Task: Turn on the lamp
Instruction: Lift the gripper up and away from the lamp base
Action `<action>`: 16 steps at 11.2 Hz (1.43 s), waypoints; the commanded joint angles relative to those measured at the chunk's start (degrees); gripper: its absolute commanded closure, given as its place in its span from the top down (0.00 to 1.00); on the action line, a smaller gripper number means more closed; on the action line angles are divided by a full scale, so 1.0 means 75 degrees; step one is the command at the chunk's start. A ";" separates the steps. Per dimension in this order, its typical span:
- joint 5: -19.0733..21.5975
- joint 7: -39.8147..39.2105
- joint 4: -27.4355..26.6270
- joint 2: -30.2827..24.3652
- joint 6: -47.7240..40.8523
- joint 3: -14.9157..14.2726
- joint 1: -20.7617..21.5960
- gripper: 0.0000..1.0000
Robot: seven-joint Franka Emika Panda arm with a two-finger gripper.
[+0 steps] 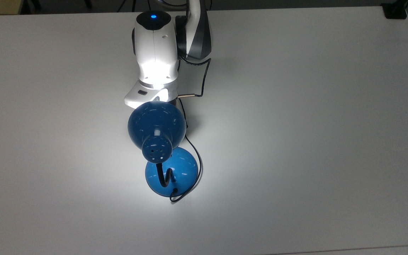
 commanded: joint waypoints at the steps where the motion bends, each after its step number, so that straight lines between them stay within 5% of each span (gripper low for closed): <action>1: 0.0068 0.0114 -0.0682 -0.1254 -0.2088 0.0079 -0.0085 0.00; 7: 0.0068 0.0091 -0.0612 -0.2696 -0.5410 0.0079 0.0008 0.00; 12: 0.0103 0.0114 0.0312 -0.3517 -0.7895 0.0091 0.0253 0.01; 16: 0.0126 0.0337 0.1098 -0.3601 -0.8952 0.0079 0.0254 0.20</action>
